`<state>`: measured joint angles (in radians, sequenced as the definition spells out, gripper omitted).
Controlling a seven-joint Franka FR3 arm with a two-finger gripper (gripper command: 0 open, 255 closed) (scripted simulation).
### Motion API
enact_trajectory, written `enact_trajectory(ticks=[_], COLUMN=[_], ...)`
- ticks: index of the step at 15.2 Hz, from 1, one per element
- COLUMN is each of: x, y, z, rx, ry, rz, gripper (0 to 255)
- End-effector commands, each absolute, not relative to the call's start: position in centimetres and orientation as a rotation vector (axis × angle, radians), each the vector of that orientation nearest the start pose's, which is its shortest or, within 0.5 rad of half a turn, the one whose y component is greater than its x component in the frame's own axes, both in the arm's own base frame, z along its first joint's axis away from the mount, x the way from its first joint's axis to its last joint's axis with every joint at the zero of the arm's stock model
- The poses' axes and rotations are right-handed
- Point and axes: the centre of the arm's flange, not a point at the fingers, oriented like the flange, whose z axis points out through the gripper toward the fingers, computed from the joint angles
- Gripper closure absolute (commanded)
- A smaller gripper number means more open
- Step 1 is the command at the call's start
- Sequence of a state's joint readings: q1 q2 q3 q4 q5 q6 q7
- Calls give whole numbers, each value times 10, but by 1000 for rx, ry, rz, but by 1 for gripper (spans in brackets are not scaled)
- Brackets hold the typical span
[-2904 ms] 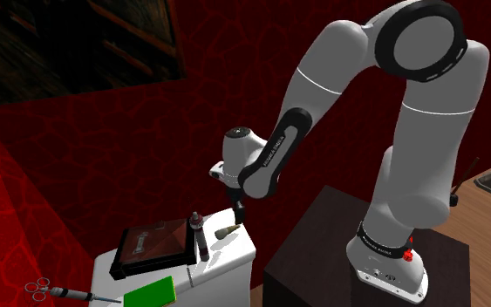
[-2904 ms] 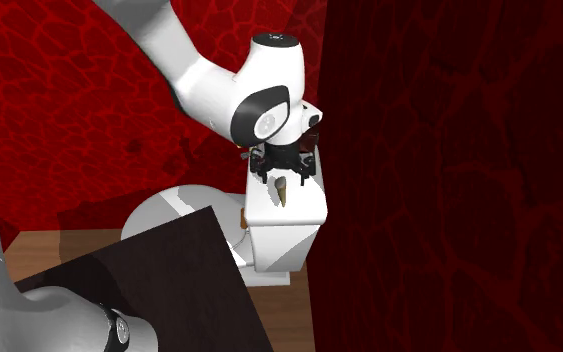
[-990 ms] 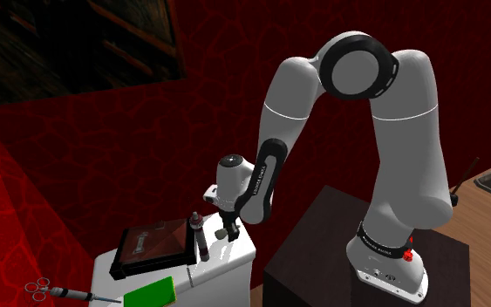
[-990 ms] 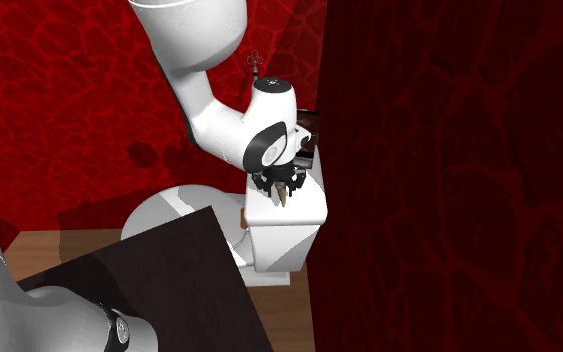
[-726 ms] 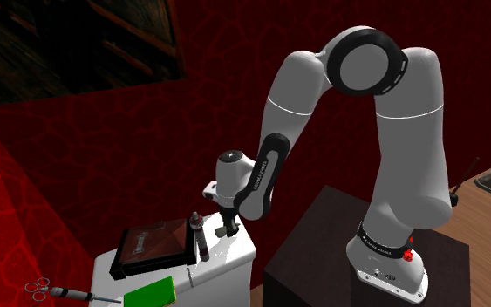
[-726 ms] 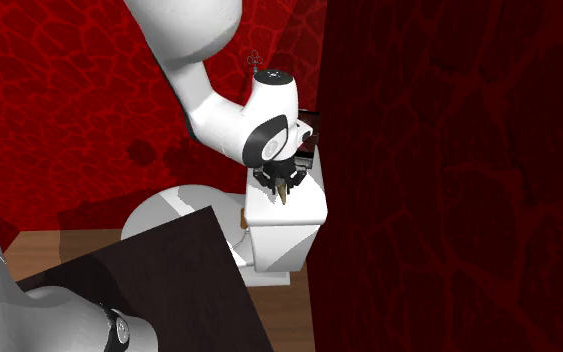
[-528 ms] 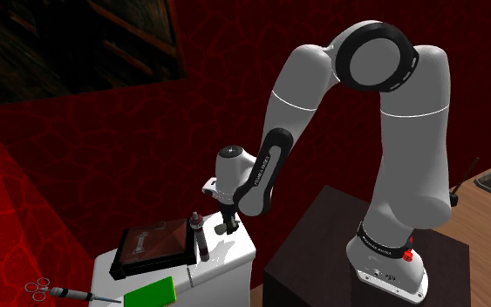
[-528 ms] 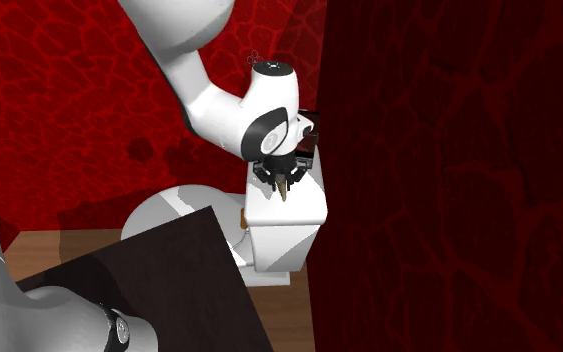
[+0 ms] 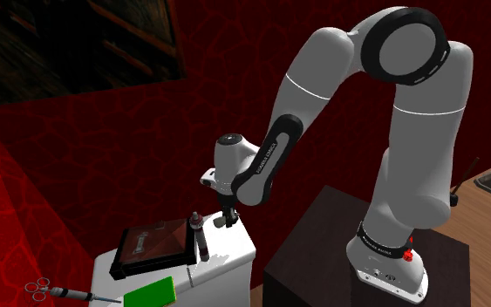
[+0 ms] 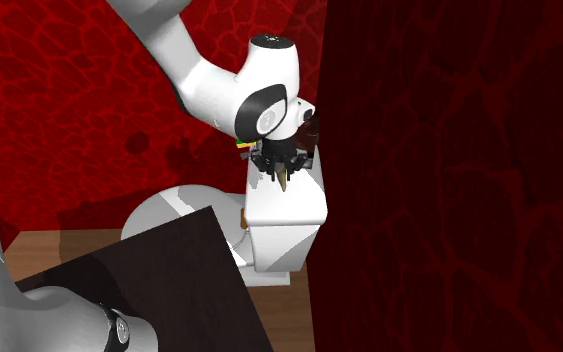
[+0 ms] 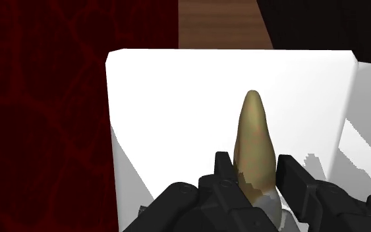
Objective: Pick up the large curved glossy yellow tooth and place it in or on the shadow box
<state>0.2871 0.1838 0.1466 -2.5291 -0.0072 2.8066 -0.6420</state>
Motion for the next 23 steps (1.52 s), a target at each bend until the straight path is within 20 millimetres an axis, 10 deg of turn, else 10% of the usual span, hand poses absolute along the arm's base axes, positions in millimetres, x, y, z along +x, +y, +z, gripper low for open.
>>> enact_trajectory(ticks=[1, 9, 23], x=[428, 428, 544], y=[200, 200, 344], z=[227, 265, 262], rx=[-2681, -2680, -2681], ry=[-1604, -1604, -1604], rz=[-152, -152, -152], gripper=[255, 255, 255])
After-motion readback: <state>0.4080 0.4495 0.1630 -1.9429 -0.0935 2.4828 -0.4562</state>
